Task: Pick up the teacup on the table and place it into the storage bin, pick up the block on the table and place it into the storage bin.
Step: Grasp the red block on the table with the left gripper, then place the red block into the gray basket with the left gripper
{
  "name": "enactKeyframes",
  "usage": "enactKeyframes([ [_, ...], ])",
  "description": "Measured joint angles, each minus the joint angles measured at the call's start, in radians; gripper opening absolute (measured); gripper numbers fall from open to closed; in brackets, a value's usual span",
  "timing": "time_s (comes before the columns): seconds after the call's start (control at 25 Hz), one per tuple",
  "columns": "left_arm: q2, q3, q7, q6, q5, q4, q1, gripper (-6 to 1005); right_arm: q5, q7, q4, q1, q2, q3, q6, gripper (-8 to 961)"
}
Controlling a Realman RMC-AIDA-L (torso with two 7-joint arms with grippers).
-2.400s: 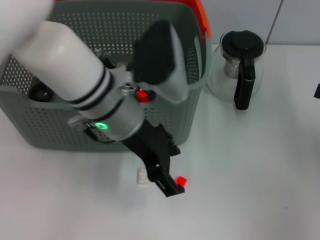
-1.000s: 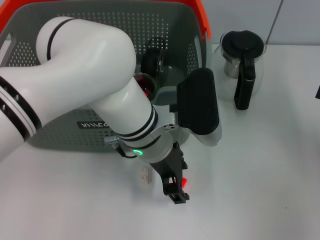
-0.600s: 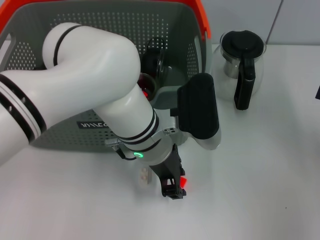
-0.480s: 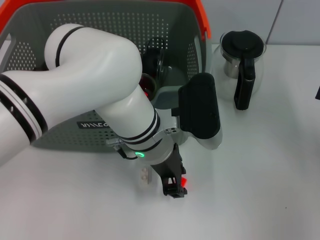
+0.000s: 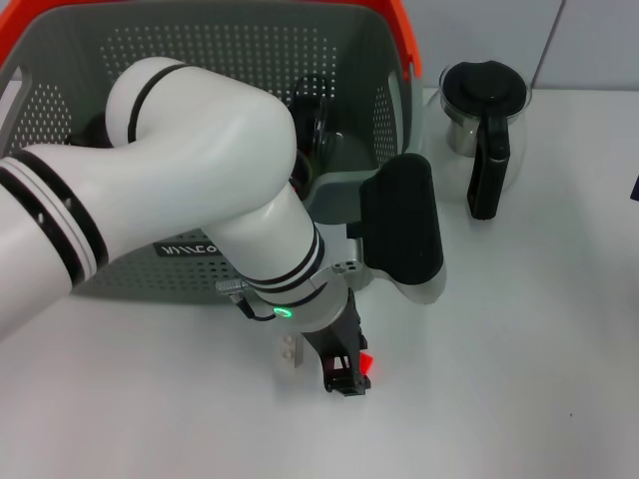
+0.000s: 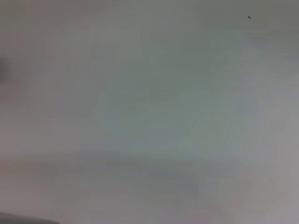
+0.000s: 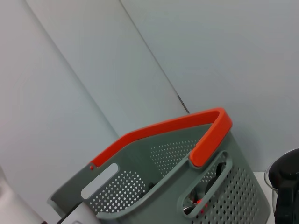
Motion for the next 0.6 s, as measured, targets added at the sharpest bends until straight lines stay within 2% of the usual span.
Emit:
enactKeyframes([
  [0.6, 0.002, -0.003, -0.015, 0.0, 0.007, 0.0, -0.004, 352, -0.002, -0.003, 0.012, -0.001, -0.006, 0.0, 0.0, 822],
])
